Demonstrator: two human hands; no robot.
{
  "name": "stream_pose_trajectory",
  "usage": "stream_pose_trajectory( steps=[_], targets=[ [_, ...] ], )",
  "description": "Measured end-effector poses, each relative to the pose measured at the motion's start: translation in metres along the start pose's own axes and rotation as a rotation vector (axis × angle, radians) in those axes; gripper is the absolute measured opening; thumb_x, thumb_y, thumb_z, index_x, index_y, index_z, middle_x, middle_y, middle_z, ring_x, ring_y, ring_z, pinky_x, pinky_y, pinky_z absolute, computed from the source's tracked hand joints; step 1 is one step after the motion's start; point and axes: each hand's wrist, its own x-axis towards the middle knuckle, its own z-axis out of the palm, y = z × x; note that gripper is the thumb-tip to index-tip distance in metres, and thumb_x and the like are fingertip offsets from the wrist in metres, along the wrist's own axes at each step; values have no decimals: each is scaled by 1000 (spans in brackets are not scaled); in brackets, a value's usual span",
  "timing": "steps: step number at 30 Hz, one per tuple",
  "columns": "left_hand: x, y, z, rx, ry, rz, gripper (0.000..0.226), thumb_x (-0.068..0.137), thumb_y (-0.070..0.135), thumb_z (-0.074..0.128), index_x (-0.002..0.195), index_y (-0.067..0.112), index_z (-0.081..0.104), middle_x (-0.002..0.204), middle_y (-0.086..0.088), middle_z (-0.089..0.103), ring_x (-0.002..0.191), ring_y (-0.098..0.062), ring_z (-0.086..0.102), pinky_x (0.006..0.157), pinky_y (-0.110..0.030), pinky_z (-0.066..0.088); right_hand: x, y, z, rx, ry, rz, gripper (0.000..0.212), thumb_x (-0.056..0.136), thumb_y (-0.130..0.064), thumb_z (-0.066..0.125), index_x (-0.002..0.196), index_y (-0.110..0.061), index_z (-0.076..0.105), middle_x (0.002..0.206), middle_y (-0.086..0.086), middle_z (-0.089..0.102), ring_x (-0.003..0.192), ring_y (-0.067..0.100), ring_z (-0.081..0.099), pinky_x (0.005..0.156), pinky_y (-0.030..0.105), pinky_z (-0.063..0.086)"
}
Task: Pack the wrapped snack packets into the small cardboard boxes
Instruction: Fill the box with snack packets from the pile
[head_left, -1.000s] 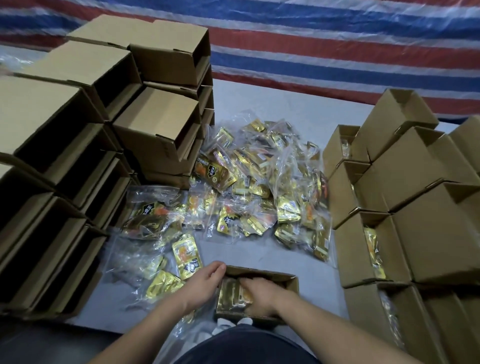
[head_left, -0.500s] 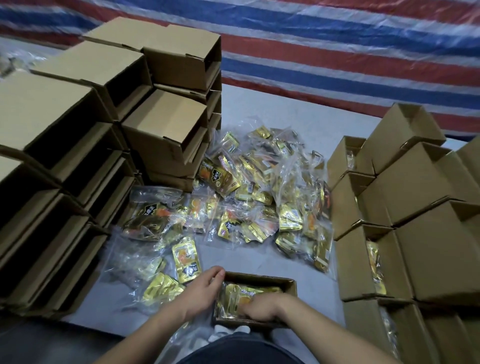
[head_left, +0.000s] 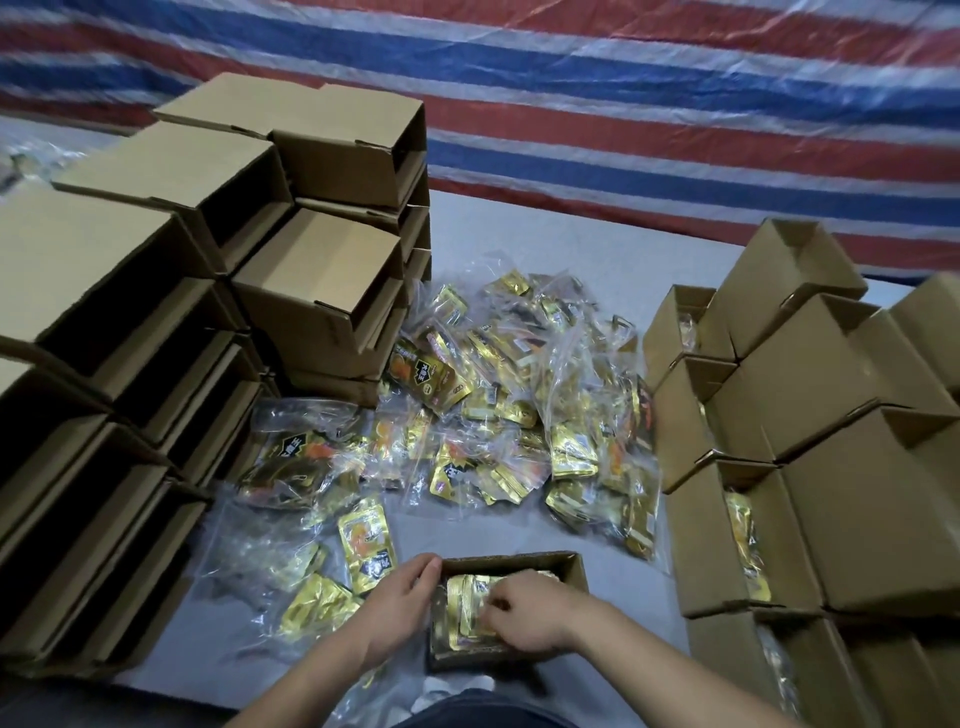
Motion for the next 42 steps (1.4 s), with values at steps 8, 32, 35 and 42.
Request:
stream_pose_trajectory(
  steps=[8,32,35,42],
  targets=[
    [-13,13,8,247,-39,-99,52,98,62,38,126,21,56,125,-1,63,111,-17,59,96,-28,45,-4,39,-32,-317,393,-68,44,92,-29,54,134,-19,47,129,4,55,119,26,52,102,43,42],
    [1,227,61,-148,203,370,48,99,46,46,143,30,34,144,13,43,139,-17,38,113,-36,33,-170,92,-118,44,765,327,25,101,-24,42,79,-24,29,80,-5,49,84,25,62,60,34,36],
    [-10,242,86,-75,147,437,45,100,47,43,144,44,31,133,36,30,135,1,29,107,-12,23,-204,105,-95,102,786,389,27,103,-32,41,81,-25,28,80,-8,43,89,25,60,64,35,34],
    [-41,249,161,8,-255,414,65,94,64,41,149,56,8,138,48,10,130,22,11,111,-8,7,-290,143,-25,257,792,696,20,101,-43,41,106,-27,52,104,-6,65,101,15,63,75,31,46]
  ],
)
